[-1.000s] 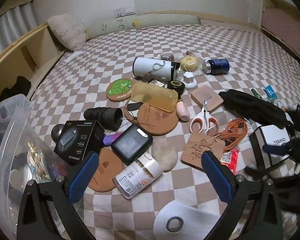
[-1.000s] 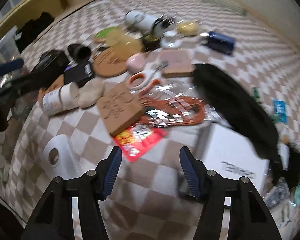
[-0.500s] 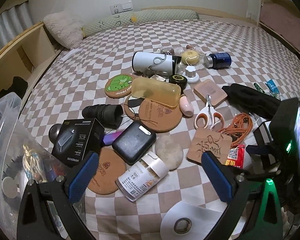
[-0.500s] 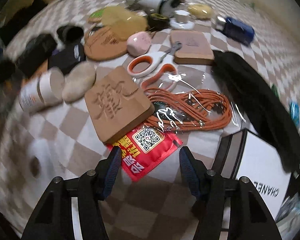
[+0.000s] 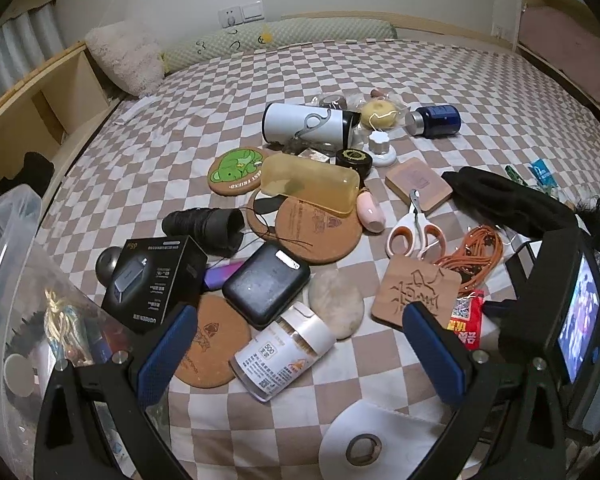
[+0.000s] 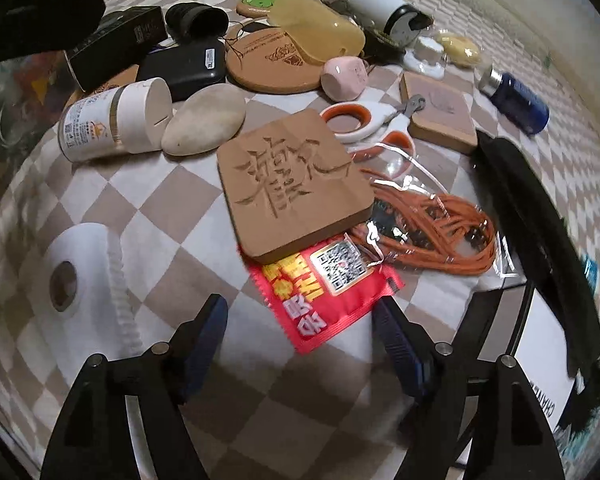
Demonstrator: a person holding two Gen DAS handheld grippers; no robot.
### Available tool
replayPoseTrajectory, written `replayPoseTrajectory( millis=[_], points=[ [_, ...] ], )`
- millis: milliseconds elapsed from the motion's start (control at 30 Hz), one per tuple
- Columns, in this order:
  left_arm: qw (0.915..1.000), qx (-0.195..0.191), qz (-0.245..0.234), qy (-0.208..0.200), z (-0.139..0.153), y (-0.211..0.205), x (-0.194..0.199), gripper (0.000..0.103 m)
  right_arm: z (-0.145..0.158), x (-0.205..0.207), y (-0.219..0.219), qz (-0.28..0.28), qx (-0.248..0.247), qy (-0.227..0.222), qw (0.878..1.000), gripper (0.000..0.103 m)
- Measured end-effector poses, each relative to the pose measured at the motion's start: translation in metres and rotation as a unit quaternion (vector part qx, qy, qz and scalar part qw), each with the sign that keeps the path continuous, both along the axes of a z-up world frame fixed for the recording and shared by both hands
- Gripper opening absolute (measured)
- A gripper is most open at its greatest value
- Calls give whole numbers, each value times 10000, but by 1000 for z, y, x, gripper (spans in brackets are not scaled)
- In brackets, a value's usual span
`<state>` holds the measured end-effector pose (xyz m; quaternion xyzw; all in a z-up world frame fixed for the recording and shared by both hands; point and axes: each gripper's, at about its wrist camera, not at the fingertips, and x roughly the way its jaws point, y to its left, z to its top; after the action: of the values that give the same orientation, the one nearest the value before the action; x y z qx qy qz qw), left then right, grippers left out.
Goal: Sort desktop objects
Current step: 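Lower the right gripper and grasp the red snack packet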
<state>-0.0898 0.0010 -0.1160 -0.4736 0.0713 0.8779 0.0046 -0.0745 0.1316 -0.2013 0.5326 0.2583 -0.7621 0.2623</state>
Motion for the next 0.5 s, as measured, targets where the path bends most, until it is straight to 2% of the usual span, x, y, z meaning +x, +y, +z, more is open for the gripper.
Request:
replayPoseTrajectory(
  millis=[167, 333, 467, 500],
  points=[
    [10000, -70, -23, -25, -3, 1, -1, 103, -1, -1, 0, 72, 42, 229, 9997, 72],
    [9999, -123, -19, -40, -6, 1, -1, 103, 1, -3, -5, 142, -101, 173, 9997, 46],
    [9999, -170, 19, -11, -5, -1, -2, 103, 7, 0, -7, 242, -130, 224, 9994, 21],
    [9999, -166, 30, -4, -4, -1, -2, 103, 8, 1, -8, 255, -120, 257, 9993, 19]
  ],
)
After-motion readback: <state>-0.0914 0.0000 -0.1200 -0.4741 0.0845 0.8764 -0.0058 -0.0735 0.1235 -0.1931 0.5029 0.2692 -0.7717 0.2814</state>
